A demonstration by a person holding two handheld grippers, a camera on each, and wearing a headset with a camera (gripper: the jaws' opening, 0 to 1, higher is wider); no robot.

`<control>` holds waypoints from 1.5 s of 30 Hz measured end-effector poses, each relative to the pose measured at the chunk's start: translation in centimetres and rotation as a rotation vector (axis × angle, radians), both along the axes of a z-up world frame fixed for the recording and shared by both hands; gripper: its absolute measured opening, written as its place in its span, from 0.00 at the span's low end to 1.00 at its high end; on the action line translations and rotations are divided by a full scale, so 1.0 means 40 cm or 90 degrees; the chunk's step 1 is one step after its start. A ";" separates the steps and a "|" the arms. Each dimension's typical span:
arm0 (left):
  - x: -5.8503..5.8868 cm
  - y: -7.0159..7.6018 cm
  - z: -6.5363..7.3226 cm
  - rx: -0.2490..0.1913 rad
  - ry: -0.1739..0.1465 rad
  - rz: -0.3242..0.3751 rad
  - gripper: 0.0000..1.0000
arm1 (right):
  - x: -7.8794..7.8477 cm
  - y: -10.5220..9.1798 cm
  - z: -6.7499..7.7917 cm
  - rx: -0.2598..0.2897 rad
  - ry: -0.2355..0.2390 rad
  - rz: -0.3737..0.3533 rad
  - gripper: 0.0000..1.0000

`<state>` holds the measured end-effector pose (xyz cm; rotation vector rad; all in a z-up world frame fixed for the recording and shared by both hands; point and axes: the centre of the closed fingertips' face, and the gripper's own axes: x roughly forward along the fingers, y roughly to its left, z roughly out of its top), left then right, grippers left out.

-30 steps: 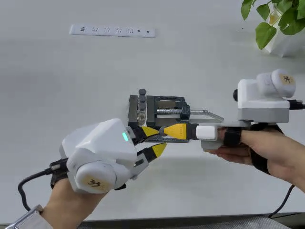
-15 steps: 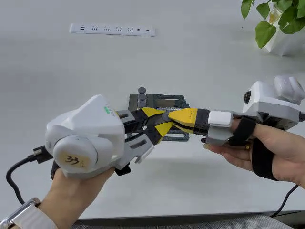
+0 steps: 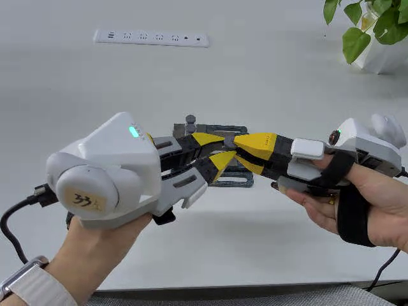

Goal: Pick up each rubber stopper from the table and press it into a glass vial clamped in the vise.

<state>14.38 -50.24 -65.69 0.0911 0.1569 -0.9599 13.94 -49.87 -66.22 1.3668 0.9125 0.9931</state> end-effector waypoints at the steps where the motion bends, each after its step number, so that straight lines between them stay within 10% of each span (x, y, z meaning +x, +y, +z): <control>1: -0.003 -0.001 0.007 -0.008 0.001 -0.008 0.06 | -0.002 -0.002 0.006 0.014 0.006 0.005 0.03; 24: -0.055 -0.018 0.047 -0.031 0.016 -0.096 0.06 | -0.068 0.010 0.047 0.066 0.036 0.086 0.03; 45: -0.065 -0.015 0.040 -0.016 0.019 -0.105 0.04 | -0.049 -0.012 0.033 -0.004 -0.063 0.070 0.04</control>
